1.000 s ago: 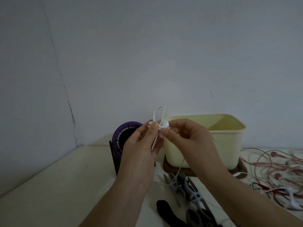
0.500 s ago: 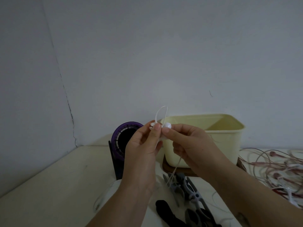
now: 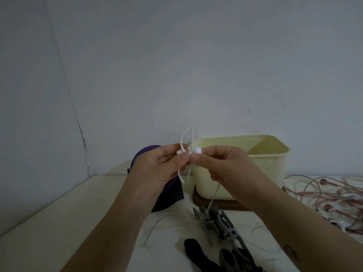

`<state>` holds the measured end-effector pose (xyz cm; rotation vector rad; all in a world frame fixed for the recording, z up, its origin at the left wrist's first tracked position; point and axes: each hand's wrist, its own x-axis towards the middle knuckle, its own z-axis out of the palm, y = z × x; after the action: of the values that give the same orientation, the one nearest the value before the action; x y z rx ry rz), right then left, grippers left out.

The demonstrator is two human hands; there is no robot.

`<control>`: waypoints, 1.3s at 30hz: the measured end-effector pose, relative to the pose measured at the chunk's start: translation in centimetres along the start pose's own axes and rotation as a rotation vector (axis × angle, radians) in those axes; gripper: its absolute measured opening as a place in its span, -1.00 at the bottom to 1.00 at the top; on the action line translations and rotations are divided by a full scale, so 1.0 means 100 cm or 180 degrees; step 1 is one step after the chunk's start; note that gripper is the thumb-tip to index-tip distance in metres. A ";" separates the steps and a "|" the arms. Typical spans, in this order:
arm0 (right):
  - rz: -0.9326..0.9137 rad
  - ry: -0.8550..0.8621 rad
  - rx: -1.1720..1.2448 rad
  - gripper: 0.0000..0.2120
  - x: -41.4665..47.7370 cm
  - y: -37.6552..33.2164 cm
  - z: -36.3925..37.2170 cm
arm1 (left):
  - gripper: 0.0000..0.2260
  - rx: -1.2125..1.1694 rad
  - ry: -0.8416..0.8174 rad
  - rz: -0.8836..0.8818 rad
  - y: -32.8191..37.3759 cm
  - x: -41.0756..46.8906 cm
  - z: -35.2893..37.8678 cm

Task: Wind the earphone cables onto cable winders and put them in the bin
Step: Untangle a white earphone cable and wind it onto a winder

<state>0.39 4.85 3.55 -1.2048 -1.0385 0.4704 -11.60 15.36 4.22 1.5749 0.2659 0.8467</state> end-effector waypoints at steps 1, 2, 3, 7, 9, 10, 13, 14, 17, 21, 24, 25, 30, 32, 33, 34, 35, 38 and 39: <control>-0.0038 0.0008 -0.0028 -0.83 0.001 0.000 -0.001 | -0.61 -0.0087 0.0000 -0.0035 0.000 0.000 0.000; -0.0084 0.0023 -0.0055 -0.78 0.002 0.000 -0.003 | -0.61 -0.0205 0.0005 -0.0067 0.000 0.001 0.000; -0.0117 0.0037 -0.0084 -0.73 0.003 0.000 -0.006 | -0.62 -0.0349 0.0019 -0.0101 0.000 0.001 0.001; -0.0253 0.0085 -0.0763 -0.86 0.007 0.005 -0.016 | -0.70 -0.0633 -0.0030 -0.0198 0.001 0.002 -0.001; -0.0365 0.0056 -0.1123 -0.91 0.007 0.009 -0.014 | -0.71 -0.0616 -0.0060 -0.0231 0.000 0.002 -0.003; -0.0398 0.0058 -0.1212 -0.90 0.007 0.012 -0.014 | -0.71 -0.0598 -0.0067 -0.0251 0.000 0.002 -0.003; -0.0558 0.0211 -0.1466 -0.90 0.009 0.016 -0.013 | -0.71 -0.0567 -0.0079 -0.0310 -0.002 0.002 -0.005; -0.0616 0.0273 -0.1569 -0.91 0.009 0.018 -0.014 | -0.72 -0.0580 -0.0081 -0.0327 -0.002 0.003 -0.005; -0.0795 0.0307 -0.1768 -0.91 0.005 0.023 -0.007 | -0.75 -0.0578 -0.0072 -0.0373 -0.004 0.002 -0.004; -0.1029 0.0109 -0.1795 -0.83 -0.001 0.038 0.011 | -0.74 -0.0626 0.0099 -0.0446 -0.007 0.002 -0.003; -0.1190 -0.0060 -0.2113 -0.75 -0.001 0.050 0.017 | -0.67 -0.0758 0.0239 -0.0516 -0.010 0.004 -0.005; -0.1262 -0.0106 -0.2225 -0.76 0.000 0.052 0.018 | -0.67 -0.0818 0.0304 -0.0535 -0.011 0.005 -0.007; -0.1418 -0.0397 -0.2725 -0.74 0.000 0.035 0.016 | -0.76 -0.0825 0.0502 -0.0518 -0.014 0.009 -0.014; -0.1418 -0.0427 -0.2972 -0.72 -0.001 0.021 0.015 | -0.82 -0.0504 0.0462 -0.0453 -0.017 0.008 -0.016; -0.1425 -0.0380 -0.3029 -0.72 -0.002 0.012 0.014 | -0.83 -0.0287 0.0477 -0.0410 -0.019 0.008 -0.016; -0.1418 -0.0307 -0.3043 -0.71 -0.003 0.002 0.011 | -0.85 -0.0024 0.0549 -0.0351 -0.020 0.008 -0.016; -0.1381 -0.0237 -0.3034 -0.72 -0.005 -0.008 0.008 | -0.86 0.0265 0.0621 -0.0287 -0.022 0.009 -0.016; -0.1261 -0.0130 -0.2943 -0.81 -0.009 -0.033 -0.006 | -0.73 0.0844 0.0536 -0.0128 -0.021 0.006 -0.009; -0.1235 -0.0090 -0.2923 -0.82 -0.010 -0.038 -0.010 | -0.71 0.0890 0.0459 -0.0123 -0.021 0.005 -0.007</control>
<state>-0.02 2.26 6.63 -1.7263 -1.5413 -0.3510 -11.02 16.64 2.42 1.7627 0.5359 0.9242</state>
